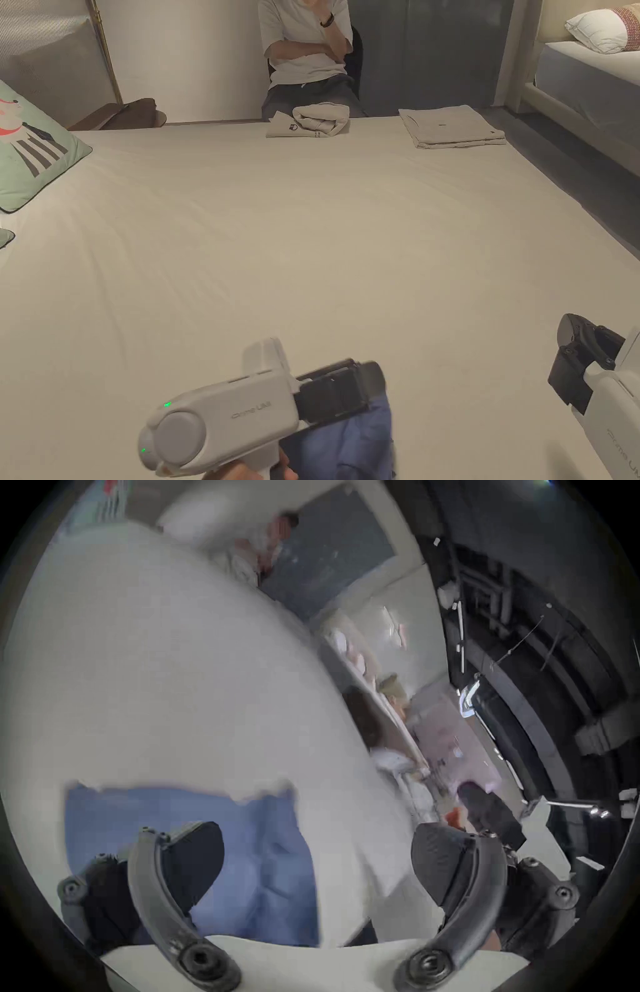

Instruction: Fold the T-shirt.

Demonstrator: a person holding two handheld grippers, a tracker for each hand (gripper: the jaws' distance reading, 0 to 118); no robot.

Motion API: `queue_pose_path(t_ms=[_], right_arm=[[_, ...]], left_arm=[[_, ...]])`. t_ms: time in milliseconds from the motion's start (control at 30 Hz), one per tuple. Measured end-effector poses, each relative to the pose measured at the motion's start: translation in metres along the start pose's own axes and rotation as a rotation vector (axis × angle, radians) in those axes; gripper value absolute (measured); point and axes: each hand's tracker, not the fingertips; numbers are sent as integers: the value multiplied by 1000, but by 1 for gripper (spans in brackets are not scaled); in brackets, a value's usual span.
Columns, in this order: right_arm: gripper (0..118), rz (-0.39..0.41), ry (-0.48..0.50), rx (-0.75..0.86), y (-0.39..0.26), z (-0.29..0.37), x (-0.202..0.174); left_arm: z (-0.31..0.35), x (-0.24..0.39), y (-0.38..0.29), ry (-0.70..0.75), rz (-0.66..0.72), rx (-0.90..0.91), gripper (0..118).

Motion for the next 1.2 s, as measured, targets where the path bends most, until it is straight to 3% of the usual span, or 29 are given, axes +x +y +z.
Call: queue_pose_path(t_ms=[100,200,233,367,500,900,1200], right_arm=[[0,1,5,-4,-2,-2,0],[0,2,12,-7,-3,-4,-1],[0,1,14,-7,-3,-4,-1],[0,-4,17,-5,-4,-4,-2],[0,-3,12,-6,-3,1,1],[0,-15,-10,-5,-4,6,9],[0,-21,10,17,3,12,7]], left_arm=[[16,7,-7,172,-87,124,102],[1,14,-28,326,-248,56,17],[-6,15,-37,365,-303,28,4],[-31,28,-74,284,-359,-65,4],[-65,38,-106,316,-458,-154,4],[-101,57,-126,222,-430,-291,4],[-29,68,-67,106,-344,-28,4]])
